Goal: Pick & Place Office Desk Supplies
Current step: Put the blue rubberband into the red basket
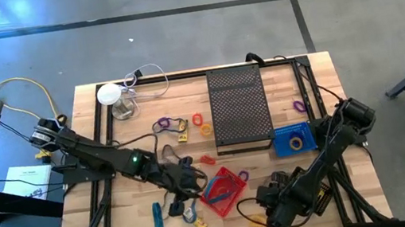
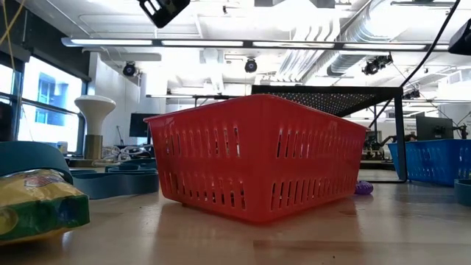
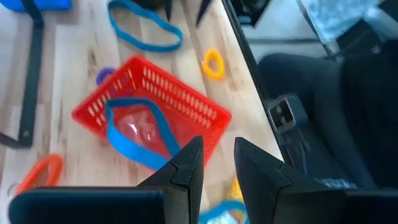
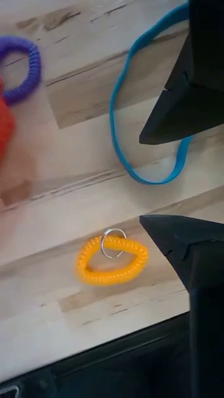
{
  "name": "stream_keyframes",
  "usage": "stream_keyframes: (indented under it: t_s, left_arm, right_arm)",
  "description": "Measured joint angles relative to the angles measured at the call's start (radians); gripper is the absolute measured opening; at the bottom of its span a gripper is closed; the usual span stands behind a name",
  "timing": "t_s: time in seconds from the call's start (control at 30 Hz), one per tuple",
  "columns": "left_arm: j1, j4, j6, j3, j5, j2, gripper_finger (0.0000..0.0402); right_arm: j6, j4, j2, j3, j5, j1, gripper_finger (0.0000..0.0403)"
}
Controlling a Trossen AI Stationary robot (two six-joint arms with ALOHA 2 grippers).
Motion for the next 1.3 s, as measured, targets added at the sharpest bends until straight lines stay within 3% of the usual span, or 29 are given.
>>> stream_keyframes:
  t_s: [0.23, 0.43, 0.83, 1.17, 1.3]
  left_arm:
    - [-0.072, 0.083, -0.053, 0.0, -0.105, 0.054, 0.0086]
    - [-0.144, 0.105, -0.123, -0.001, -0.146, 0.081, 0.0086]
    - [-0.277, 0.176, -0.162, 0.0, -0.271, 0.096, 0.0086]
    - [-0.294, 0.181, -0.109, 0.0, -0.28, 0.096, 0.0086]
    - [-0.294, 0.179, -0.112, 0.0, -0.28, 0.096, 0.0086]
  right_arm:
    - [-0.016, -0.012, 0.0, 0.0, 0.019, -0.001, 0.0183]
    - [0.208, -0.005, 0.001, 0.0, 0.038, -0.015, 0.0183]
    - [0.293, 0.03, 0.103, 0.0, 0.026, -0.011, 0.0183]
    - [0.315, 0.045, 0.168, 0.004, -0.021, -0.052, 0.0181]
    - [0.306, 0.042, 0.171, 0.003, -0.033, -0.066, 0.015]
